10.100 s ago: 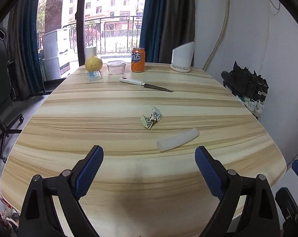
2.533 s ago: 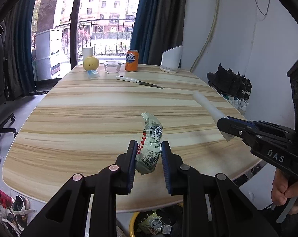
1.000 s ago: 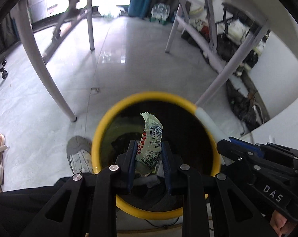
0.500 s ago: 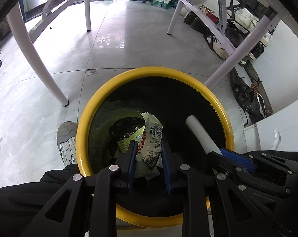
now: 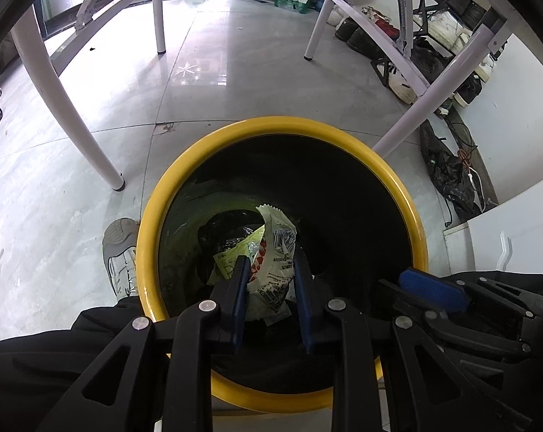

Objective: Collect trash
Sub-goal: 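Open both grippers to drop the wrapper and foam strip into the bin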

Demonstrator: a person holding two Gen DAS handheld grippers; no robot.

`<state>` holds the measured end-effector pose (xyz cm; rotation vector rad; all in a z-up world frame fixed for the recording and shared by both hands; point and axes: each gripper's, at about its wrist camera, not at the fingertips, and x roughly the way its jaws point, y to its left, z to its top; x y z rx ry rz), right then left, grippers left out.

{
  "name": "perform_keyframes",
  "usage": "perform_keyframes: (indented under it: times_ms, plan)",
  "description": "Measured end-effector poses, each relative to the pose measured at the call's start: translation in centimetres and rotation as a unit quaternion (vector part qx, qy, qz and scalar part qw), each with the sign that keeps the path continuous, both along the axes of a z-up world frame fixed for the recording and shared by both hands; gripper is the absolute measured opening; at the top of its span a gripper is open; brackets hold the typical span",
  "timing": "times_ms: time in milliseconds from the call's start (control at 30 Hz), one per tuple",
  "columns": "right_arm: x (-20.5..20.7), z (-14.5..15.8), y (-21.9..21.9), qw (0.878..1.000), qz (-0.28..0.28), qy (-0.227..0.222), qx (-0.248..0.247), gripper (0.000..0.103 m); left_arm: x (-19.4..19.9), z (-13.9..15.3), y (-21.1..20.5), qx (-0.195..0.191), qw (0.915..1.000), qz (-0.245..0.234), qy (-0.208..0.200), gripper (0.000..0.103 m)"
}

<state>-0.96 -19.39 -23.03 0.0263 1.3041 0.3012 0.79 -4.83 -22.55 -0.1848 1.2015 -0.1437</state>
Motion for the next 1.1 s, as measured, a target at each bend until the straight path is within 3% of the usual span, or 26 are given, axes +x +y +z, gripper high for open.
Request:
perform_keyframes:
  times_ms: [67, 400, 500, 600, 667, 767, 933, 1033, 1100]
  plan:
    - [0.1, 0.0, -0.3, 1.000, -0.008, -0.001, 0.000, 0.043, 0.0, 0.0, 0.1, -0.001, 1.0000, 0.003, 0.001, 0.019]
    - [0.2, 0.6, -1.3, 0.999, -0.034, -0.022, -0.018, 0.054, 0.0, 0.0, 0.2, 0.003, 1.0000, 0.005, 0.000, 0.019]
    - [0.3, 0.7, -1.6, 0.999, -0.044, -0.024, -0.018, 0.062, 0.1, -0.1, 0.2, 0.009, 0.9999, 0.013, 0.004, 0.020]
    - [0.4, 0.9, -1.8, 0.998, -0.049, -0.027, -0.020, 0.071, 0.1, 0.0, 0.1, 0.022, 0.9995, 0.020, 0.005, 0.033]
    - [0.4, 0.9, -1.9, 0.998, -0.052, -0.031, -0.024, 0.078, 0.0, 0.1, 0.2, 0.026, 0.9993, 0.027, 0.000, 0.052]
    - [0.5, 1.1, -2.2, 0.997, -0.061, -0.035, -0.023, 0.082, 0.0, 0.2, 0.6, 0.028, 0.9988, 0.040, -0.001, 0.065]
    - [0.5, 1.7, -2.7, 0.995, -0.079, -0.048, -0.025, 0.087, 0.1, 0.2, 0.8, 0.040, 0.9980, 0.050, -0.002, 0.072]
    - [0.6, 2.1, -3.1, 0.994, -0.095, -0.057, -0.024, 0.101, -0.1, 0.5, 1.0, 0.050, 0.9969, 0.059, -0.012, 0.083]
    - [0.6, 2.5, -3.4, 0.992, -0.104, -0.063, -0.022, 0.103, -0.2, 0.7, 1.3, 0.049, 0.9965, 0.066, -0.016, 0.084]
